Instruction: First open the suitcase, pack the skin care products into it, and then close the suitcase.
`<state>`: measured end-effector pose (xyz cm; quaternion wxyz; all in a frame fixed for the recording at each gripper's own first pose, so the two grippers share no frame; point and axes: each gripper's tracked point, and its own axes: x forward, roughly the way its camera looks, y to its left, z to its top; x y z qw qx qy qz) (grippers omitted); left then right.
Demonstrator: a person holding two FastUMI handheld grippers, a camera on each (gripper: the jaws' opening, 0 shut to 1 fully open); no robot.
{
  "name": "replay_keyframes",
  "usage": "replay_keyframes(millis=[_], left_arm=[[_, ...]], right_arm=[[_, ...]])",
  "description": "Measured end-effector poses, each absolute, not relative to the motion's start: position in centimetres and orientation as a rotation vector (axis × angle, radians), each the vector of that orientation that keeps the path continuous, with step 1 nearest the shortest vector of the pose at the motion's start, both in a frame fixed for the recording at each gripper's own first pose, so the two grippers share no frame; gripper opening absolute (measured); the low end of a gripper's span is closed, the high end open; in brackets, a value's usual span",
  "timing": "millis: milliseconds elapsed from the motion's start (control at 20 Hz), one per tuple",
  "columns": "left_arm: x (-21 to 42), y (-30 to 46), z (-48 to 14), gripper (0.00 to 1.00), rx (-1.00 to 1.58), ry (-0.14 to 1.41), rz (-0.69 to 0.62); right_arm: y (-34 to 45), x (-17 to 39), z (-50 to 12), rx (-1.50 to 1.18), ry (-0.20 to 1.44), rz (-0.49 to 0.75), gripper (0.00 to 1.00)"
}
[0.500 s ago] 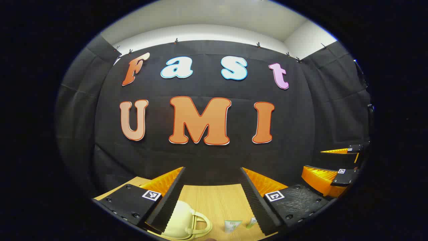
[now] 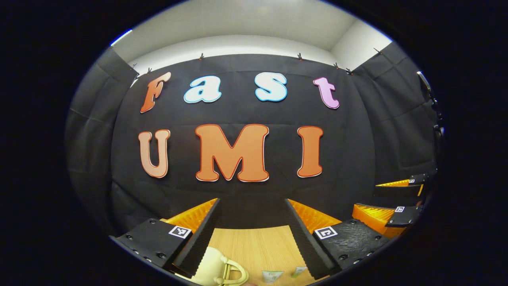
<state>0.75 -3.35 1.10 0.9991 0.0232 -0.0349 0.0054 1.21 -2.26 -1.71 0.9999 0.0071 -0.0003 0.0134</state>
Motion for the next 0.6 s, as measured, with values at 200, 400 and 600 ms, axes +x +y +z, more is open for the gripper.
replay_keyframes(millis=[200, 400, 600], left_arm=[[0.7, -3.1, 0.8, 0.95, 0.023, -0.065, 0.053], [0.9, -3.1, -0.9, 0.95, 0.036, -0.007, 0.072], [1.4, -2.2, -2.7, 0.96, 0.106, 0.037, 0.111]], right_arm=[[-2.7, 0.8, -3.2, 0.033, 0.022, 0.035, 0.96], [-2.5, 0.7, -4.4, 0.052, 0.040, 0.064, 0.96], [-3.2, 0.7, -5.1, 0.057, 0.042, 0.067, 0.95]])
